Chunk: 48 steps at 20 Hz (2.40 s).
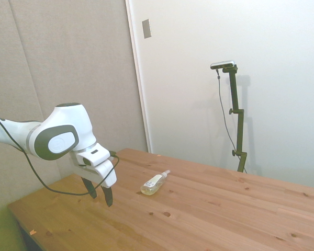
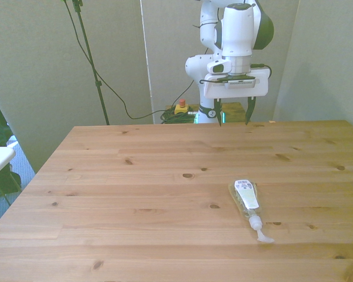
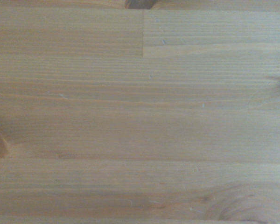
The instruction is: Stand the sanitizer
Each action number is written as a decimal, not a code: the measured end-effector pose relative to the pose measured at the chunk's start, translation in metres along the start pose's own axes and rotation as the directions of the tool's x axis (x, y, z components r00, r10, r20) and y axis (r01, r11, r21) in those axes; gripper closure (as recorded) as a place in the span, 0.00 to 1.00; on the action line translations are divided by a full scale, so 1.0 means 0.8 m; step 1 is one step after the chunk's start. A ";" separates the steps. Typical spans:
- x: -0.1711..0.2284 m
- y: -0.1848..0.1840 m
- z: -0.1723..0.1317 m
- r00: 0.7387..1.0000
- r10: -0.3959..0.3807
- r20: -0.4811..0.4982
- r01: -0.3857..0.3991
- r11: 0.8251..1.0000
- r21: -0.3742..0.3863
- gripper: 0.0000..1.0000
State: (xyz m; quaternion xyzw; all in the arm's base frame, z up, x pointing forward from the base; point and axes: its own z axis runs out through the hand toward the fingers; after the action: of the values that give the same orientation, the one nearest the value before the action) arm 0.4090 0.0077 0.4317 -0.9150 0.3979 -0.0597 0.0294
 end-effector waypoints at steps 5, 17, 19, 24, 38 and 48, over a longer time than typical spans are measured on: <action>0.018 -0.022 -0.010 0.998 0.028 -0.055 -0.025 0.998 0.061 0.00; 0.212 -0.193 0.038 0.954 0.220 -0.205 -0.188 0.968 0.168 0.00; 0.234 -0.218 0.055 0.950 0.230 -0.213 -0.194 0.965 0.175 0.00; 0.266 -0.266 0.093 0.944 0.235 -0.232 -0.195 0.964 0.181 0.00; 0.281 -0.286 0.158 0.954 0.240 -0.180 -0.222 0.968 0.114 1.00; 0.293 -0.269 0.154 0.960 0.249 -0.127 -0.241 0.967 0.081 1.00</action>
State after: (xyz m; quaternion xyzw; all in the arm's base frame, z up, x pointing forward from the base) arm 0.7400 -0.0162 0.3515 -0.8510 0.5071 -0.1307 0.0388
